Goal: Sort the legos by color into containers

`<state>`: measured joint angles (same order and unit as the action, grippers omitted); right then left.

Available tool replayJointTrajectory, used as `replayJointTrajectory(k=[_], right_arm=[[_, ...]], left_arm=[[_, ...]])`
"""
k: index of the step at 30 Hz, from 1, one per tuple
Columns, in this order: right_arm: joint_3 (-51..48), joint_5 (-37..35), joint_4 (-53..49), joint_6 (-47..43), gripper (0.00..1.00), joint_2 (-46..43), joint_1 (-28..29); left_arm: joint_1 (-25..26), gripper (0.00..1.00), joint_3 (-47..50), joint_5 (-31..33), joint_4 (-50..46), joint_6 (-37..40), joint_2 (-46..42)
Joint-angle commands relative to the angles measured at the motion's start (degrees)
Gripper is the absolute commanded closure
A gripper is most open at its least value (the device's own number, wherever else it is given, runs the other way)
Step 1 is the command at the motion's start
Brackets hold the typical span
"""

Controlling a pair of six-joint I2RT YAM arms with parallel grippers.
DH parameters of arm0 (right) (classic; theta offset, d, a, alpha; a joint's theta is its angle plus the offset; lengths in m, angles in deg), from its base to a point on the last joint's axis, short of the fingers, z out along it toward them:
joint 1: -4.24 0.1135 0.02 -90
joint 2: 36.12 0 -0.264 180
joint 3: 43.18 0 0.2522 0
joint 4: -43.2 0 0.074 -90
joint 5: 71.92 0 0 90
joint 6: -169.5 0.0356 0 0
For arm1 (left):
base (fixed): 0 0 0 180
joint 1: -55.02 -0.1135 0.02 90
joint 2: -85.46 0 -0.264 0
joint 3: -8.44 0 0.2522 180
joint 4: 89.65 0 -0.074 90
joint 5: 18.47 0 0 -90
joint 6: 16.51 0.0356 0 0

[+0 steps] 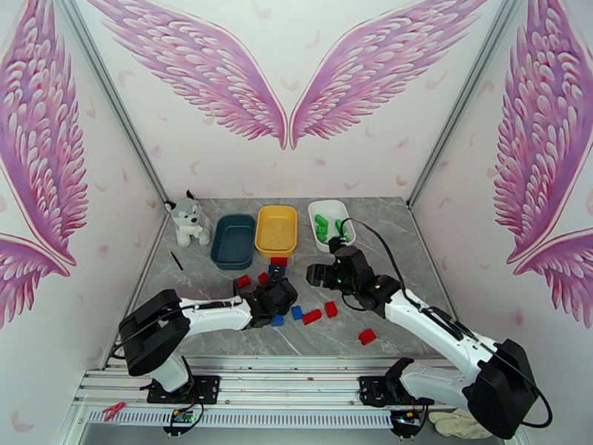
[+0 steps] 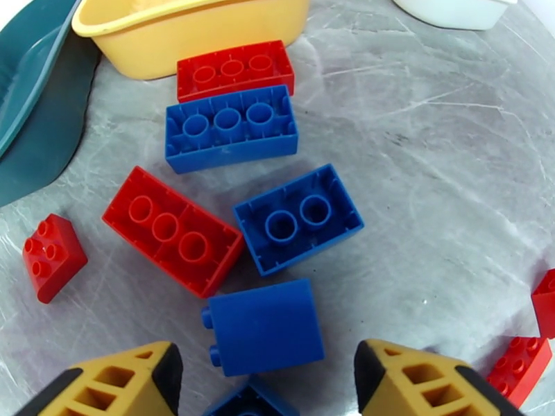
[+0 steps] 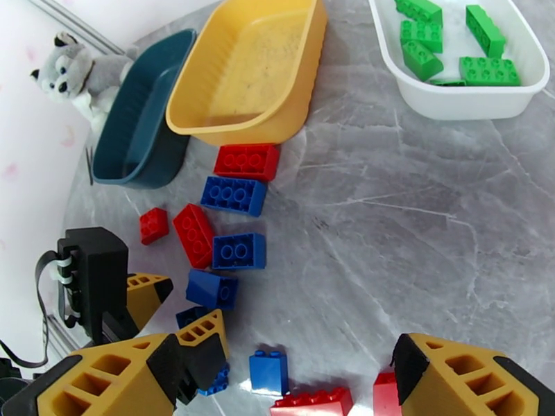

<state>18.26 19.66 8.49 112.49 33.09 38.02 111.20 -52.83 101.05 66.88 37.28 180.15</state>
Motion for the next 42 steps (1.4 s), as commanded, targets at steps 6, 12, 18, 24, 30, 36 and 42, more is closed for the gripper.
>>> replayJointTrajectory(k=[6, 12, 18, 24, 30, 36, 42], right_arm=[[0.68, 1.82, 0.92, 0.94, 0.18, 2.62, 0.25], [0.49, 2.19, 1.20, 1.45, 0.18, 2.84, 0.31], [0.57, 3.05, 1.63, 1.72, 0.18, 3.57, 0.27], [0.84, 3.84, 1.87, 2.04, 0.21, 5.27, 0.23], [0.68, 3.70, 1.90, 2.26, 0.23, 4.97, 0.24], [0.33, 3.16, 1.75, 2.44, 0.23, 3.35, 0.17], [-0.22, 5.51, 2.81, 3.33, 0.23, 3.56, 0.21]], left_arm=[[-2.26, 0.33, -1.47, -2.83, 3.17, -0.09, 4.75], [-2.84, 0.38, -3.03, -3.22, 3.35, 0.17, 6.55], [-2.83, 0.42, -3.71, -2.80, 2.94, 0.35, 6.20], [-2.75, 0.56, -3.70, -2.80, 2.49, 0.51, 5.47], [-2.14, 0.59, -1.23, -2.77, 2.36, 0.43, 0.29], [-2.20, 0.58, 3.02, -1.75, 3.42, 0.26, -7.38], [-5.08, 0.56, 0.43, -2.41, 1.16, 2.75, -11.33]])
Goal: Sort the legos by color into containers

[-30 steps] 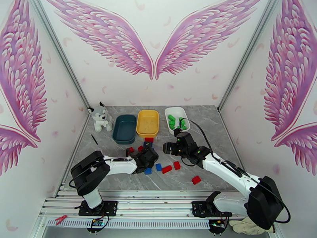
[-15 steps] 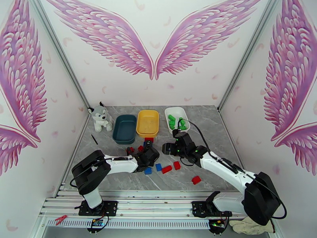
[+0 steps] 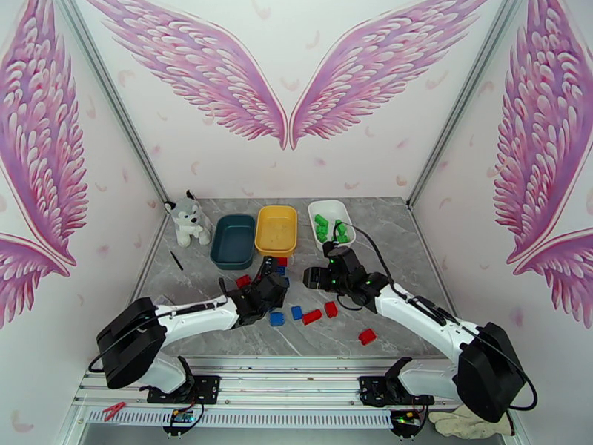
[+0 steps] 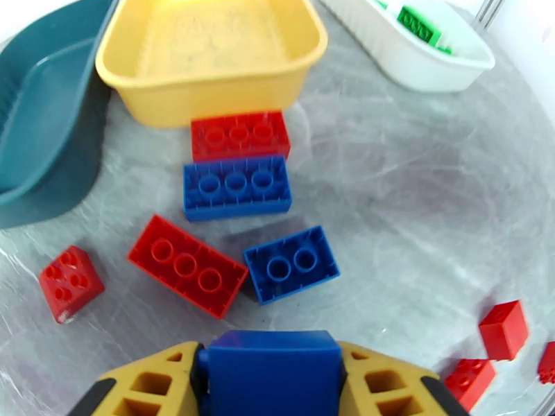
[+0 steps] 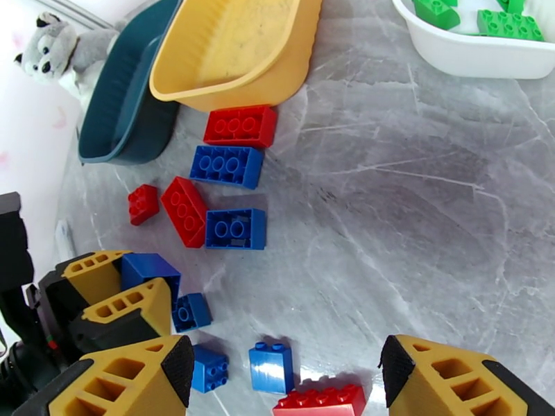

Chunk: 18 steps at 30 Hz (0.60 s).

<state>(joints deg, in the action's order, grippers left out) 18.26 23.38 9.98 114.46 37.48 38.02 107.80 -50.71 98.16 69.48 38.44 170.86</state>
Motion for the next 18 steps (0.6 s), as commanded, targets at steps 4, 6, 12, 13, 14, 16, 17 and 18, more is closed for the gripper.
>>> replayJointTrajectory(k=[4, 6, 12, 13, 14, 16, 17, 18], right_arm=[[-0.22, 2.66, 1.62, 1.69, 0.23, -0.23, 0.19], [-0.22, 3.05, 1.84, 1.84, 0.23, 0.00, 0.19], [0.29, 2.95, 1.58, 1.32, 0.23, 0.31, 0.23], [0.51, 2.35, 1.24, 1.08, 0.23, 0.28, 0.20], [0.73, 1.67, 0.82, 0.81, 0.23, 0.23, 0.10], [1.40, 0.60, -0.08, 0.17, 0.23, -0.03, -0.03], [1.62, 0.15, -0.40, -0.12, 0.22, -0.25, -0.16], [1.73, -0.14, -0.62, -0.29, 0.22, -0.52, -0.34]], left_arm=[[-6.87, 0.55, -5.76, -2.51, -0.96, 4.00, -1.24], [-9.89, 0.55, -8.90, -4.07, -0.71, 4.99, 0.45], [-16.38, 0.55, -22.09, -8.32, -1.47, 7.40, 10.31], [-17.14, 0.55, -24.78, -9.00, -1.79, 7.61, 12.39], [-17.97, 0.54, -27.60, -9.44, -2.21, 7.77, 14.44], [-19.18, 0.53, -33.05, -10.39, -2.78, 7.87, 18.47], [-19.67, 0.52, -35.60, -11.08, -3.22, 7.96, 20.51], [-20.10, 0.49, -37.51, -11.40, -3.41, 8.06, 22.22]])
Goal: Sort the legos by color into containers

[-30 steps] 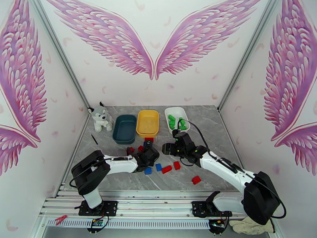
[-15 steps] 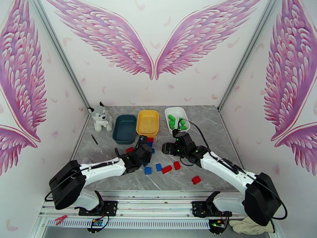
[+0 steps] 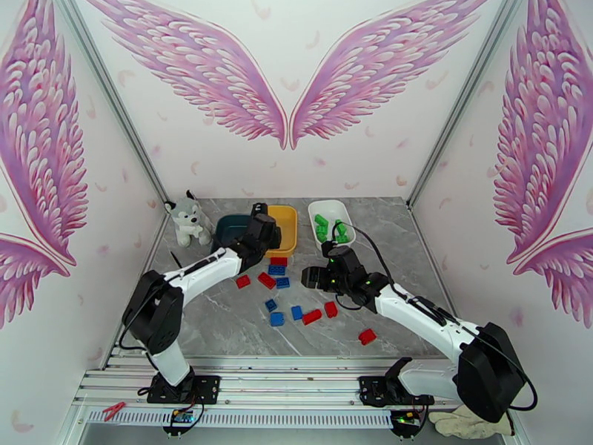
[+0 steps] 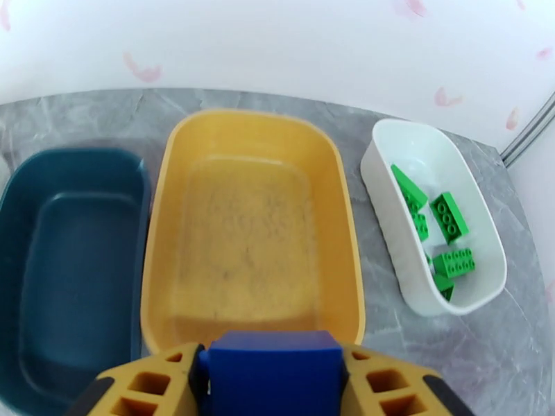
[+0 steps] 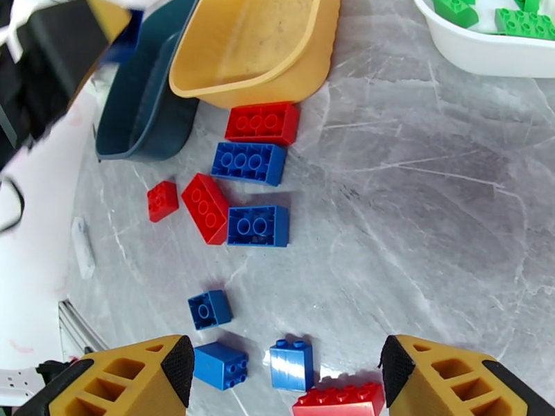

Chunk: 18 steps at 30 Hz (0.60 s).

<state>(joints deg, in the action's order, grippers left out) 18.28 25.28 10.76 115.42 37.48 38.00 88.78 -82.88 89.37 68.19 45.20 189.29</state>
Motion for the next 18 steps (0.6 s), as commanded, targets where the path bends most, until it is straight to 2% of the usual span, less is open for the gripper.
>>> replayJointTrajectory(k=[1, 3, 5, 12, 18], right_arm=[[1.67, -2.34, -1.53, -1.47, 0.22, -0.84, -0.36], [1.61, -2.86, -1.84, -1.76, 0.21, -1.40, -0.62], [1.70, -3.05, -2.14, -1.82, 0.19, -1.74, -0.88], [1.40, -1.85, -1.79, -1.56, 0.18, -1.64, -1.69], [0.69, 0.49, -0.74, -0.78, 0.18, -0.88, -2.44]], left_arm=[[-1.33, 0.44, -7.55, -2.67, -2.73, 1.31, 5.71], [-1.63, 0.29, -10.65, -2.49, -3.47, 1.31, 8.28], [-1.44, 0.19, -11.82, -2.29, -3.50, 1.31, 8.97], [3.16, 0.17, -6.17, 3.26, -3.02, 3.99, 1.09], [9.73, 0.15, 7.30, 9.52, -2.78, 4.92, -11.12]])
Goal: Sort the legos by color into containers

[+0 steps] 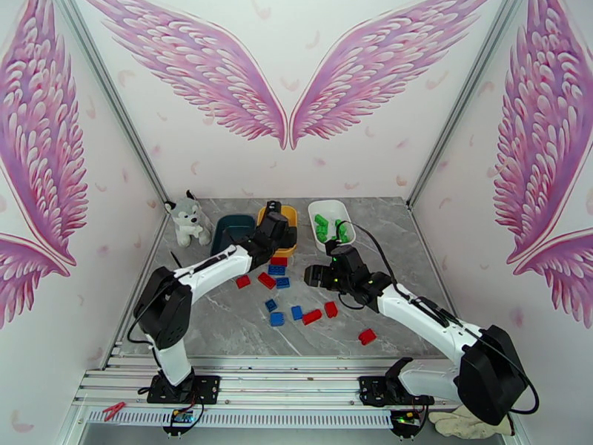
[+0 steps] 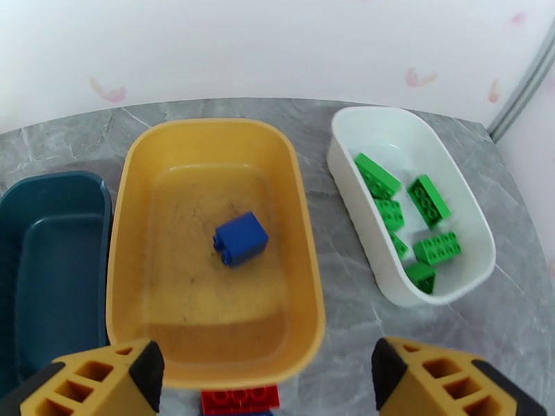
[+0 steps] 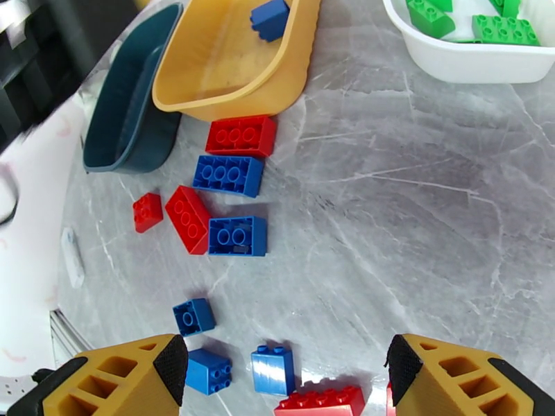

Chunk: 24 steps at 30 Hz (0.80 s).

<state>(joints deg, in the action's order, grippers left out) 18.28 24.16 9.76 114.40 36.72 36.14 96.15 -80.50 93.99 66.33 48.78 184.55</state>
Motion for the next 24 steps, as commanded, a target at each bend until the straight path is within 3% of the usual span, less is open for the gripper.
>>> replayJointTrajectory(k=[1, 7, 14, 19, 24], right_arm=[[0.64, 2.01, 0.52, 0.48, 0.18, 0.09, -0.66], [-0.11, 4.56, 1.99, 1.73, 0.12, 1.54, -1.14], [-0.69, 6.22, 3.33, 2.62, 0.10, 2.21, -1.33], [-0.68, 6.31, 3.25, 2.81, 0.08, 2.54, -1.32], [-0.90, 6.36, 3.29, 3.18, 0.05, 2.23, -1.34]], left_arm=[[3.74, 0.15, 7.41, 6.16, -1.38, 1.26, -8.38], [9.98, 0.08, 25.12, 10.66, -2.13, -4.69, -20.67], [16.63, 0.06, 38.65, 10.19, -5.31, -14.81, -30.54], [23.60, 0.06, 41.21, 11.49, -6.17, -20.99, -30.44], [29.45, 0.06, 40.74, 13.45, -5.18, -25.76, -25.05]])
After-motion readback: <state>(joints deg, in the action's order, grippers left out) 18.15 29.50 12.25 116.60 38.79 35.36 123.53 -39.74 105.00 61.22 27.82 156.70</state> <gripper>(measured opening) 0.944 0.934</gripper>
